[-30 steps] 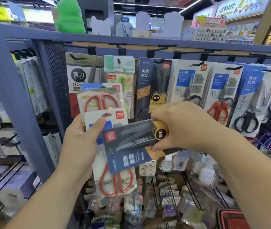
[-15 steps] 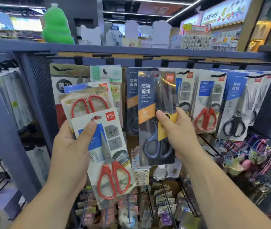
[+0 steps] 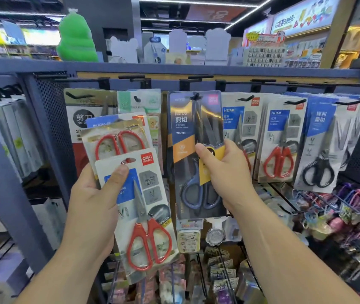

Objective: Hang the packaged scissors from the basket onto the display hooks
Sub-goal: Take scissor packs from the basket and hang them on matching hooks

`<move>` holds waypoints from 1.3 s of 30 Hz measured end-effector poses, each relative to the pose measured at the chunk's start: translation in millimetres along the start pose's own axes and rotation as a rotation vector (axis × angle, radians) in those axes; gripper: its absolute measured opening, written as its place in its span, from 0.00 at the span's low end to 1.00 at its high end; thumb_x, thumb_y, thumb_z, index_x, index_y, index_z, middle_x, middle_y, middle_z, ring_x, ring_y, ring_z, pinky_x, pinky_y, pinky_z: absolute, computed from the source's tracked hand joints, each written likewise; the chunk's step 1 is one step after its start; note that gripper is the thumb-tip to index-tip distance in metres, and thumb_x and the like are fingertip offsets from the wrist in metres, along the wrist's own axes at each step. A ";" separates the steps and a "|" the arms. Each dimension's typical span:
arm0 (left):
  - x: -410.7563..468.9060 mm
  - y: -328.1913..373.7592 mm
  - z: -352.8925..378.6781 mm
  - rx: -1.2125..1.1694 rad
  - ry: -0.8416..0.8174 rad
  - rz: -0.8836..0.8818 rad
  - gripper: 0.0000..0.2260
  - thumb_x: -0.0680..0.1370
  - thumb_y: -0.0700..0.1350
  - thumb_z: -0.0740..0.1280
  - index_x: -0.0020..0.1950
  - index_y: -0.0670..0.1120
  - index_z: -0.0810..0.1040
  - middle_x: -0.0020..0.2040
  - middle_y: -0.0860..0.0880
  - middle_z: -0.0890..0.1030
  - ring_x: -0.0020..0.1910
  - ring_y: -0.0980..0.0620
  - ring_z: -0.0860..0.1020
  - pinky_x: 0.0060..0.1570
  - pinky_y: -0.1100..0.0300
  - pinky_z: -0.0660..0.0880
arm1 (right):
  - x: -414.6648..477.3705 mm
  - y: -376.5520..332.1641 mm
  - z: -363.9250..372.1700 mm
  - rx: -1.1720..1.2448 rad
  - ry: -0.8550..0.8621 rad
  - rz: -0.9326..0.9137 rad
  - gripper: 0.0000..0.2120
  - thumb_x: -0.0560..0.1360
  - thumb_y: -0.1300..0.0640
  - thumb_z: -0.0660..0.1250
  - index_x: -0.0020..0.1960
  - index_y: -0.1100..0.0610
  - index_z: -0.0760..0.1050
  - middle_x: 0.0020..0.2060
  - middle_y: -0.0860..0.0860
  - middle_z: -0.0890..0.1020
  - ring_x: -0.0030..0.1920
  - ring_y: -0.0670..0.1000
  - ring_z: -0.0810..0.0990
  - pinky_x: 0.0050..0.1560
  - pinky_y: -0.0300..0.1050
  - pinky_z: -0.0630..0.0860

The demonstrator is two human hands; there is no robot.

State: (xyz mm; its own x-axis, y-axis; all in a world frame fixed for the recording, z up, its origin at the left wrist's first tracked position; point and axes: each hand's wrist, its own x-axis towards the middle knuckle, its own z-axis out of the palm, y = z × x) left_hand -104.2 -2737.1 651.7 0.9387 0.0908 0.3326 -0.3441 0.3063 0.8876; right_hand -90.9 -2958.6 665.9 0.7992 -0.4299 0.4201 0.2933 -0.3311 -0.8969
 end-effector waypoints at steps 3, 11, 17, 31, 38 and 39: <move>1.3 -0.1 2.7 0.003 -0.006 0.001 0.12 0.72 0.52 0.70 0.55 0.56 0.83 0.54 0.50 0.89 0.54 0.47 0.88 0.52 0.44 0.82 | 8.6 1.9 8.8 -0.036 0.005 0.030 0.19 0.77 0.40 0.72 0.53 0.55 0.76 0.47 0.61 0.84 0.49 0.61 0.84 0.54 0.62 0.81; 0.1 -1.2 7.0 -0.087 -0.041 -0.058 0.07 0.72 0.49 0.70 0.42 0.60 0.87 0.51 0.50 0.89 0.47 0.50 0.88 0.42 0.49 0.86 | 36.9 12.3 39.3 -0.198 0.010 0.118 0.12 0.85 0.48 0.63 0.56 0.57 0.69 0.49 0.52 0.77 0.51 0.54 0.76 0.47 0.47 0.67; 0.9 -3.2 0.3 -0.091 -0.039 -0.060 0.08 0.72 0.49 0.71 0.46 0.60 0.87 0.54 0.49 0.89 0.52 0.48 0.88 0.48 0.47 0.84 | 6.1 19.2 41.4 -0.164 0.014 0.080 0.29 0.84 0.48 0.64 0.81 0.54 0.59 0.69 0.52 0.75 0.70 0.52 0.74 0.72 0.55 0.72; -6.2 -0.6 7.1 -0.104 -0.096 -0.069 0.15 0.73 0.46 0.71 0.60 0.50 0.83 0.54 0.48 0.89 0.52 0.48 0.88 0.42 0.55 0.85 | -81.2 -5.3 33.7 0.102 -0.336 -0.014 0.13 0.76 0.56 0.77 0.59 0.48 0.80 0.51 0.43 0.87 0.52 0.44 0.86 0.53 0.44 0.83; -16.0 -11.1 8.6 -0.088 -0.165 -0.082 0.18 0.77 0.46 0.67 0.68 0.48 0.79 0.60 0.49 0.87 0.60 0.49 0.86 0.56 0.53 0.84 | -69.5 7.7 30.3 0.299 -0.228 0.112 0.12 0.79 0.50 0.74 0.60 0.48 0.77 0.57 0.49 0.86 0.59 0.52 0.85 0.63 0.64 0.80; -17.0 -12.7 8.4 -0.071 -0.157 -0.076 0.17 0.78 0.45 0.67 0.67 0.49 0.80 0.59 0.50 0.87 0.59 0.50 0.86 0.56 0.53 0.84 | -69.2 8.4 28.3 0.296 -0.244 0.116 0.12 0.79 0.51 0.73 0.61 0.49 0.76 0.57 0.49 0.86 0.59 0.52 0.85 0.64 0.64 0.80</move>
State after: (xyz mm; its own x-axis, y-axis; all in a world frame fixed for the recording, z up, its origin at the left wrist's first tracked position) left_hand -116.0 -2750.6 637.4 0.9453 -0.0827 0.3157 -0.2643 0.3736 0.8891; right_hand -129.0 -2907.8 625.4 0.9264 -0.2265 0.3009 0.3044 -0.0203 -0.9523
